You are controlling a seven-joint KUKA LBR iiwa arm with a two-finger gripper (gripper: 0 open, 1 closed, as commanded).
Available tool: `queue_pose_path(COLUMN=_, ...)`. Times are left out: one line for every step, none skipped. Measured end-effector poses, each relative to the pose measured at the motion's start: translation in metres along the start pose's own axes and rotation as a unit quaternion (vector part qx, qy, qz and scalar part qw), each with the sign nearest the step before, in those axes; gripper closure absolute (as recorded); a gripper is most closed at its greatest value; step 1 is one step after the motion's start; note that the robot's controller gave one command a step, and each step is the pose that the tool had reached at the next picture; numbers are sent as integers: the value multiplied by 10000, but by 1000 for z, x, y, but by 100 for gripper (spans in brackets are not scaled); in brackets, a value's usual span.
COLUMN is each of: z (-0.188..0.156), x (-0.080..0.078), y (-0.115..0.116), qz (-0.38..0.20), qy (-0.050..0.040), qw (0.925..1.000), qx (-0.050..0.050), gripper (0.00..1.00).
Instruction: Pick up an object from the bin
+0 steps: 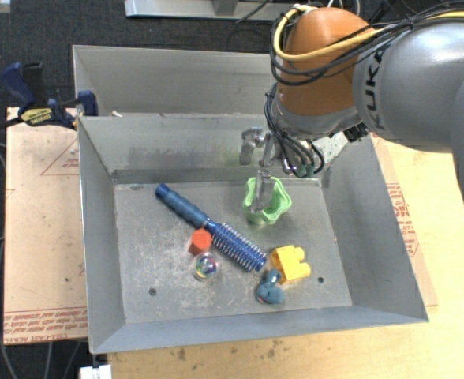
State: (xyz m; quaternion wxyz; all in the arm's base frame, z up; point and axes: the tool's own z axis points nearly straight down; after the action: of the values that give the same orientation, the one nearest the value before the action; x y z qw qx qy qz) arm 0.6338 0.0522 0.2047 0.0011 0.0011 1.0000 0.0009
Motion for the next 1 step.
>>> queue_pose_path(z=52, x=78, y=19, qz=-233, qy=63, qw=9997, qx=2, gripper=0)
